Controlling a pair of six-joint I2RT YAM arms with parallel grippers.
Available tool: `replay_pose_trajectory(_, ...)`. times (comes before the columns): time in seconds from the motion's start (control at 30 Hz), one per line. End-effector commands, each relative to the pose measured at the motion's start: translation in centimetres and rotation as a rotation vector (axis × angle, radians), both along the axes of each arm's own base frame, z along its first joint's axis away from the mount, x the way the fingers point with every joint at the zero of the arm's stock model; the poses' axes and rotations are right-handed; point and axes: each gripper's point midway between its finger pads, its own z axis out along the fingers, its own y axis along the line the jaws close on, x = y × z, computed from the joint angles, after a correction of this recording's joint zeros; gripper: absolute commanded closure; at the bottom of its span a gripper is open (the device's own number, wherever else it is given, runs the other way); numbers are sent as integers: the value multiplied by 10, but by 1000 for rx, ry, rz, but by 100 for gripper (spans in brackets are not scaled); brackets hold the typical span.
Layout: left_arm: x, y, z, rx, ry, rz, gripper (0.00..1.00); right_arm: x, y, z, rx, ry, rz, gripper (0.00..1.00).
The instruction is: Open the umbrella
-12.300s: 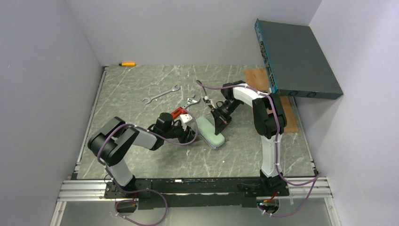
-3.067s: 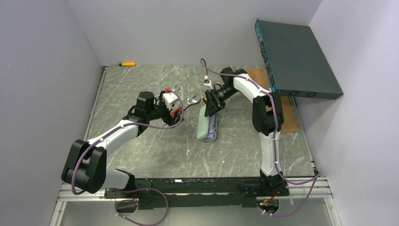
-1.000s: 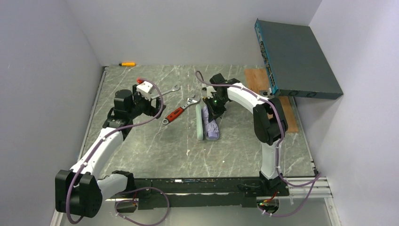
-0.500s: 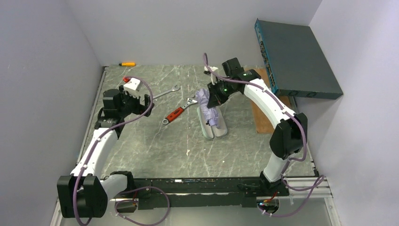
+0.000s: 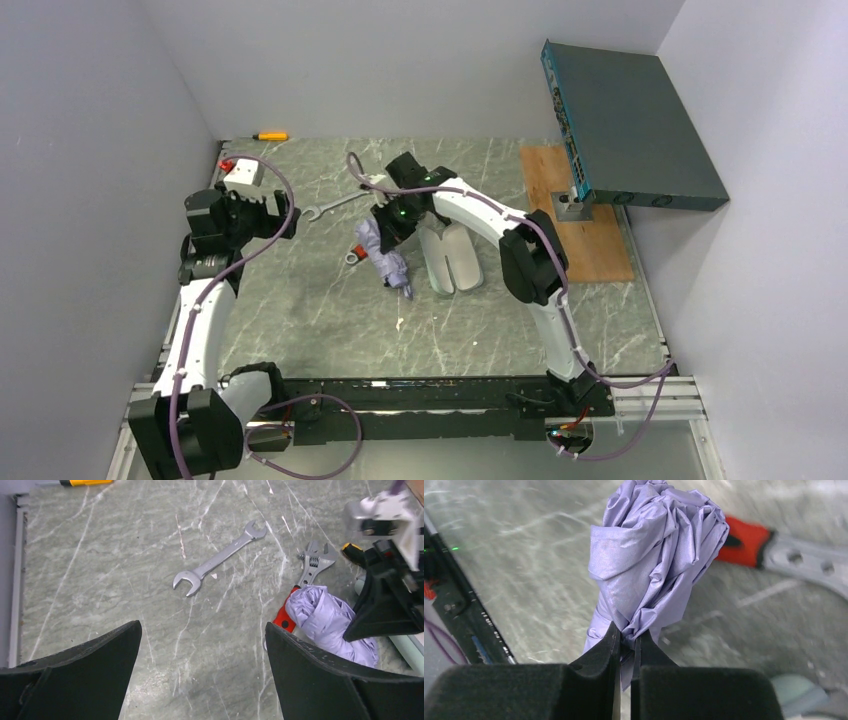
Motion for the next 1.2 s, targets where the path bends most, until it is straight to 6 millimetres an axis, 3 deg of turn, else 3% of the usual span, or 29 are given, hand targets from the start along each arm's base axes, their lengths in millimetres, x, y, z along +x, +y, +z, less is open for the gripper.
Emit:
replay_pose_trajectory(0.0, -4, -1, 23, 22, -103, -16, 0, 39, -64, -1, -69, 52, -262, 100)
replay_pose_trajectory(0.07, -3, 1, 23, 38, -118, -8, 0, 22, -109, -18, -154, 80, -315, 100)
replay_pose_trajectory(0.17, -2, 4, 23, 38, -113, 6, 0, 6, -166, -23, -226, 64, -383, 100)
replay_pose_trajectory(0.27, -8, -11, 27, 46, -128, -96, 0, -3, -184, -10, -221, 34, -399, 100)
replay_pose_trajectory(0.37, -15, -27, 39, 7, -162, -178, 0, 12, -159, 34, -57, -22, -394, 100)
replay_pose_trajectory(0.5, -29, -62, 59, -113, -136, -374, 0, 53, -107, 126, 275, -129, -375, 100)
replay_pose_trajectory(0.6, -38, -84, 73, -248, -61, -505, 0, 82, -79, 196, 457, -212, -352, 100)
replay_pose_trajectory(0.7, -44, -96, 93, -295, -81, -574, 0, 93, -58, 248, 616, -265, -288, 100)
replay_pose_trajectory(0.93, -50, -138, 126, -288, -75, -743, 0, 42, -27, 306, 888, -267, -43, 100)
replay_pose_trajectory(1.03, -50, -150, 137, -351, -87, -769, 0, 26, -18, 313, 899, -285, 21, 100)
replay_pose_trajectory(1.17, -41, -163, 134, -360, -88, -729, 0, 18, -7, 315, 875, -345, 3, 100)
